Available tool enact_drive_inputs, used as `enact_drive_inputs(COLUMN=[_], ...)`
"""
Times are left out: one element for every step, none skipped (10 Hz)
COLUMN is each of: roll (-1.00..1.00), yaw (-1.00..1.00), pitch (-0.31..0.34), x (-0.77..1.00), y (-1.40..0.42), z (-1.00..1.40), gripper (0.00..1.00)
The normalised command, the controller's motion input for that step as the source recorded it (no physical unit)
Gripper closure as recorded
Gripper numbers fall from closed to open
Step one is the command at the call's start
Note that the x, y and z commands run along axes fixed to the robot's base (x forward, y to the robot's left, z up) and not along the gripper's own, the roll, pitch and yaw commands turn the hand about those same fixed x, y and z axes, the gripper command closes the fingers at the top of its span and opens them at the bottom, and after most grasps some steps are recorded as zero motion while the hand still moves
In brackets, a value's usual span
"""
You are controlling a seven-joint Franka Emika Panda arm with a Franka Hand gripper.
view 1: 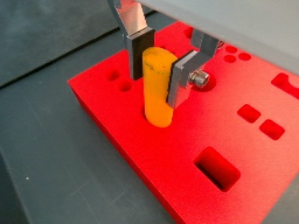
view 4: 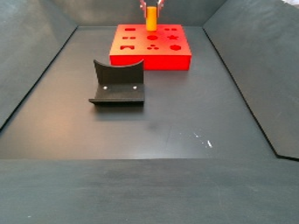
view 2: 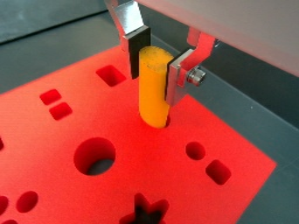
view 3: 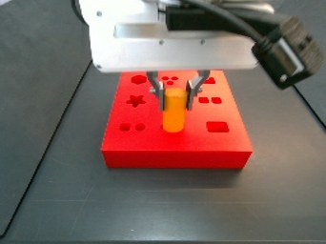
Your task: Insert the oval object.
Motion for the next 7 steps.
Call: enact_drive_inputs(roll=[0.09, 0.08, 0.07, 0.08, 0.07, 0.0, 0.0], yaw=[0.0, 0.0, 0.0, 0.0, 0.0, 0.0, 0.0], pitch=[-0.12, -0.143, -0.156, -0.143, -0.14, 0.006, 0.0], x=[0.0, 0.0, 0.0, -0.01, -0.01, 0.0, 0.0], y=[-0.01, -0.04, -0.03, -0.03, -0.03, 0.0, 0.0], z=[-0.62, -0.67, -0.69, -0.67, -0.67, 0.0, 0.0], gripper=[1.0, 1.0, 1.0, 1.0, 1.0, 1.0, 1.0])
